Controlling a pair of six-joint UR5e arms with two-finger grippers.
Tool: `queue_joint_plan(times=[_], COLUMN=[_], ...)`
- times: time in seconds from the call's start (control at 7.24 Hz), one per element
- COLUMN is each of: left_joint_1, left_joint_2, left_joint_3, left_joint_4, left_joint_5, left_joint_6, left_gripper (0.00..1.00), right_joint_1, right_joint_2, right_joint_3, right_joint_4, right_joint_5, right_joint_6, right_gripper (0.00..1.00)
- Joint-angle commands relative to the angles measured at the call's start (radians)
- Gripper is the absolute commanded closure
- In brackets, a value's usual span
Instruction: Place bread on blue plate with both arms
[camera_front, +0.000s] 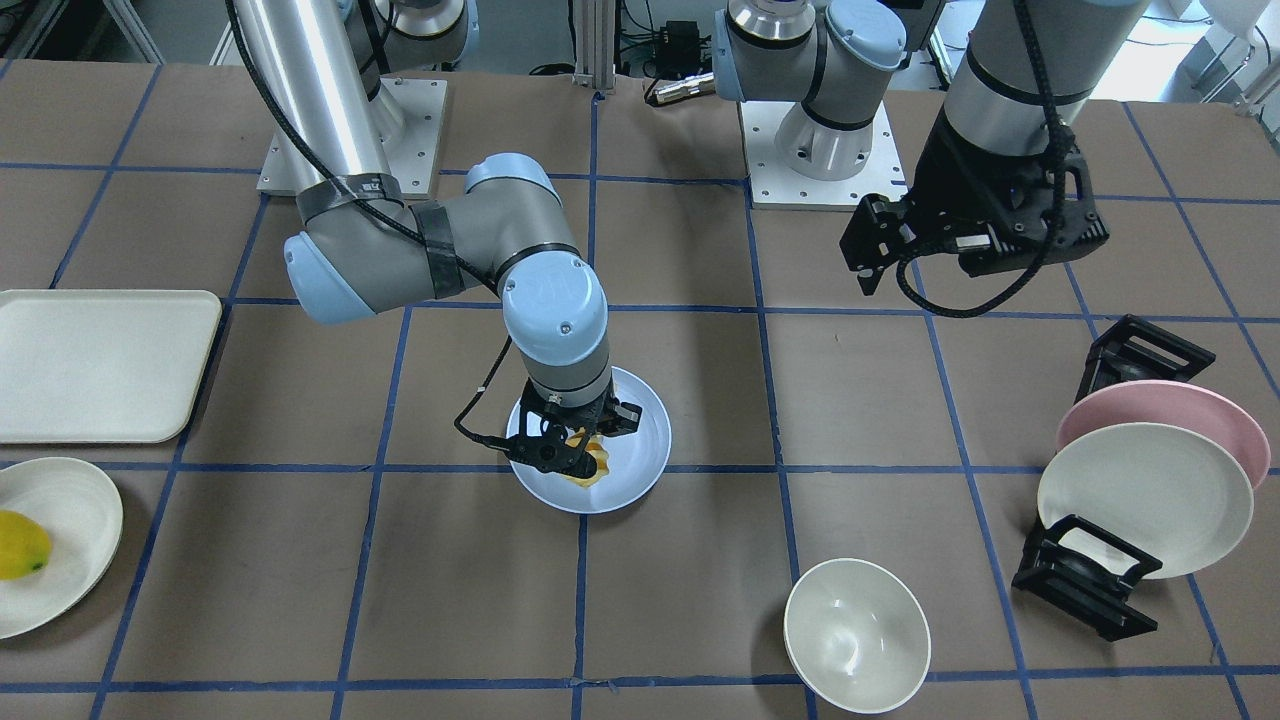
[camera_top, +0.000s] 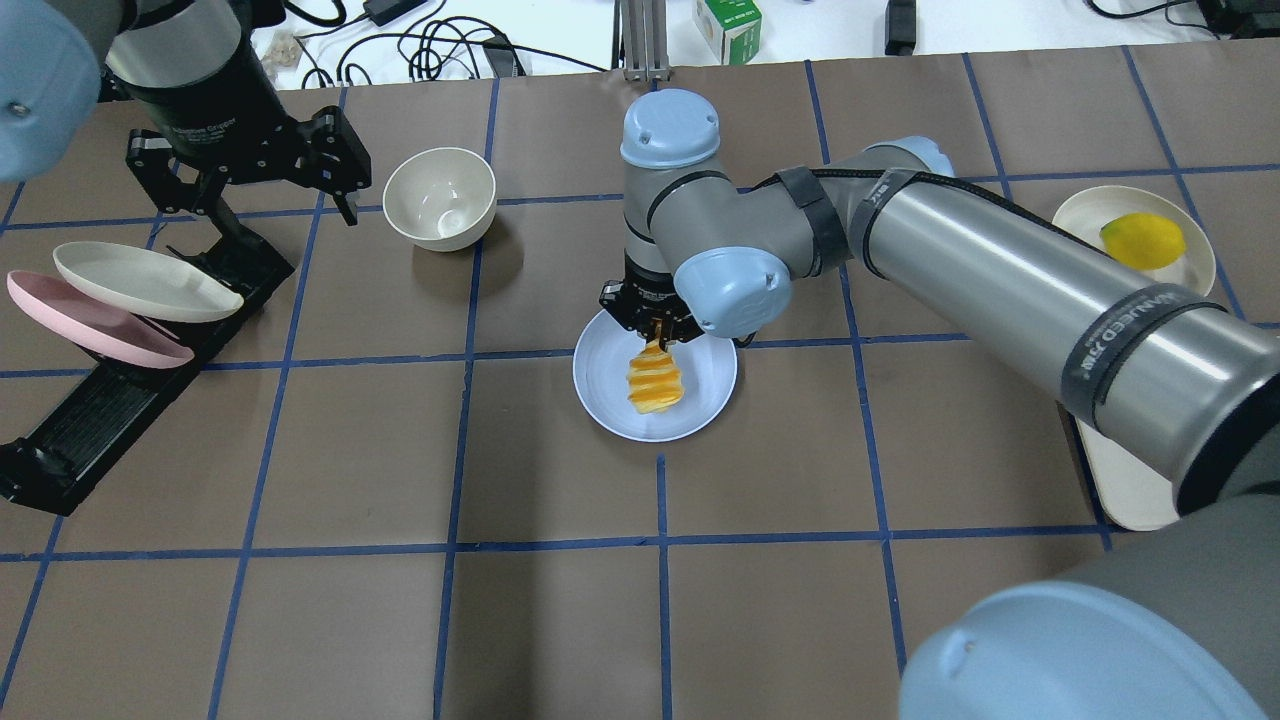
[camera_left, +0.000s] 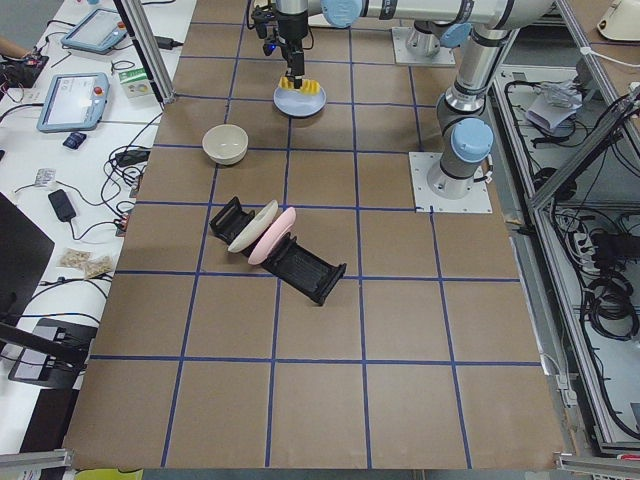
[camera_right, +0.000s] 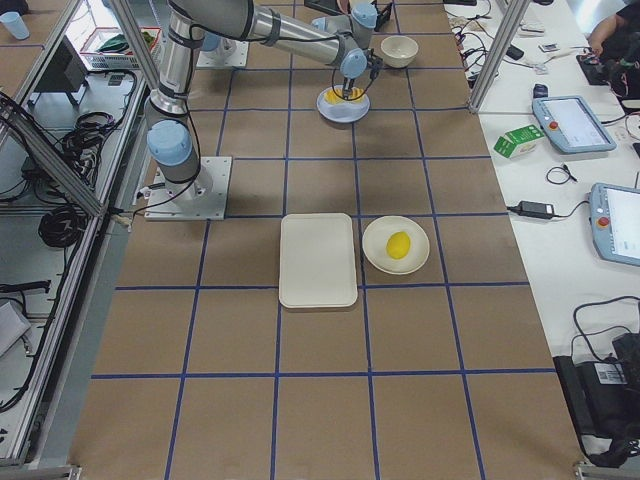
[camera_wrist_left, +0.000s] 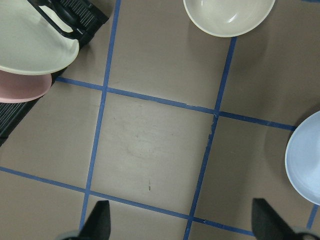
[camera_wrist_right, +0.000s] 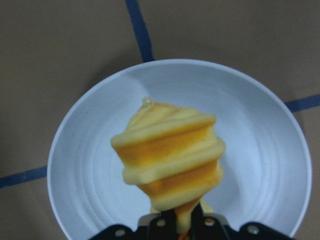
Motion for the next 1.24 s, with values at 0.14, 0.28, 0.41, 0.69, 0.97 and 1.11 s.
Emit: queue_joint_plan(times=[0.14, 0.28, 0.41, 0.69, 0.97, 1.11], left_joint_1=[-0.077, -0.062, -0.03, 0.02, -0.009, -0.023], left_joint_2=[0.008, 0.014, 0.02, 0.046, 0.02, 0.019], left_joint_3=[0.001, 0.028, 0.069, 0.079, 0.076, 0.071], left_joint_4=[-0.01, 0.005, -0.004, -0.094, -0.07, -0.069], left_joint_5=[-0.017, -0.093, -0.092, -0.091, -0.099, -0.094], left_joint_6=[0.149, 0.165, 0.278, 0.29, 0.201, 0.199], left_gripper=[0.0, 0.0, 0.0, 0.0, 0.0, 0.0], right_joint_1=[0.028, 0.028, 0.027, 0.024, 0.019, 0.01], right_joint_2=[0.025, 0.025, 0.025, 0.019, 0.0, -0.018], right_joint_3=[0.003, 0.012, 0.026, 0.021, 0.013, 0.012], right_joint_4=[-0.02, -0.021, -0.021, -0.02, -0.02, -0.015], right_joint_5=[0.001, 0.002, 0.001, -0.001, -0.005, -0.005], right_joint_6=[0.002, 0.002, 0.002, -0.002, -0.007, -0.01], right_gripper=[1.0, 0.35, 0.0, 0.0, 0.0, 0.0])
